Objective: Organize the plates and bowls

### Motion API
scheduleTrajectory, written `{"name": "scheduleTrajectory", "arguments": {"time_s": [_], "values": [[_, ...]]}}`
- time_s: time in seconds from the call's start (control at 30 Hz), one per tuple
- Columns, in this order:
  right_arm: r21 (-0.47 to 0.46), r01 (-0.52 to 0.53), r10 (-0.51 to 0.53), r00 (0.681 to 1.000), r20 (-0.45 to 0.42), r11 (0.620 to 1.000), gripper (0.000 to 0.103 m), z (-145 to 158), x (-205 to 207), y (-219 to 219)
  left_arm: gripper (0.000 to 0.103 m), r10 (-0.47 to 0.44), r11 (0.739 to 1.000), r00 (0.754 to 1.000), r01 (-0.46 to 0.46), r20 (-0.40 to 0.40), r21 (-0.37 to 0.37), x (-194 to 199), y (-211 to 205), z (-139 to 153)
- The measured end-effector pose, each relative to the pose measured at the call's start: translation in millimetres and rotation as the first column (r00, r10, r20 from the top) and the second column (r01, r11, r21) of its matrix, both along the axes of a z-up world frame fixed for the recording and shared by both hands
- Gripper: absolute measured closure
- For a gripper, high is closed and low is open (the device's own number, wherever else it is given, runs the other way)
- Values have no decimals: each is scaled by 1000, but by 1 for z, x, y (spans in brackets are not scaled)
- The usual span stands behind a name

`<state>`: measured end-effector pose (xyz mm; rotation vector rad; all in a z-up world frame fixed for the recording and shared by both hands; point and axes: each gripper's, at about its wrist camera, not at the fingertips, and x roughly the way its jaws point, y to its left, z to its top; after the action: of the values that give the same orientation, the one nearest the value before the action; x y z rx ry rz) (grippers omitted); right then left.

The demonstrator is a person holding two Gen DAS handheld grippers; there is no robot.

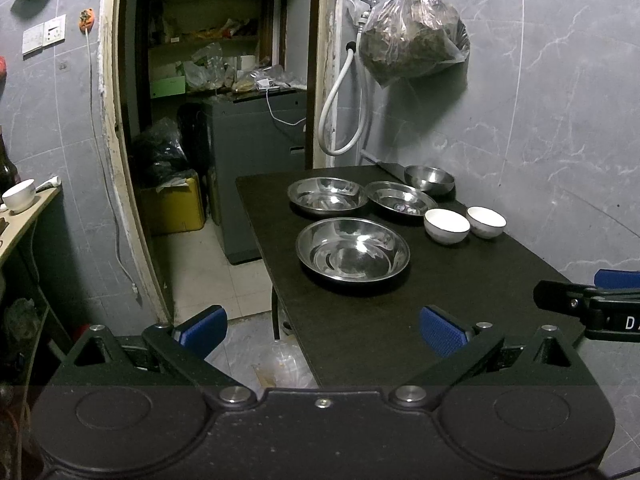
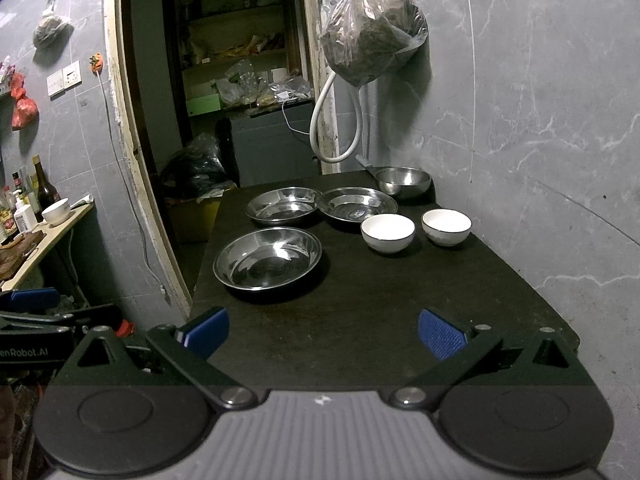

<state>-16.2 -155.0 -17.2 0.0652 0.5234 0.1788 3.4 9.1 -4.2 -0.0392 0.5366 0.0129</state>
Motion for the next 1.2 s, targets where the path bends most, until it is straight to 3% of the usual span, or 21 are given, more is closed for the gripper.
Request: {"name": "scheduleTrajectory", "arguments": {"time_s": [0.8, 1.0, 1.2], "values": [[4, -17, 17, 999, -33, 1000, 0, -7, 28, -7, 1, 19, 1000, 999, -19, -43, 1, 22, -5, -7], [4, -42, 42, 998, -49, 999, 0, -12, 53, -21, 1, 73, 997, 994, -75, -81, -18, 47, -12, -11], [26, -81, 82, 995, -59, 996, 0, -10, 94, -45, 1, 187, 982, 976, -190, -109, -12, 78, -19, -6]]}}
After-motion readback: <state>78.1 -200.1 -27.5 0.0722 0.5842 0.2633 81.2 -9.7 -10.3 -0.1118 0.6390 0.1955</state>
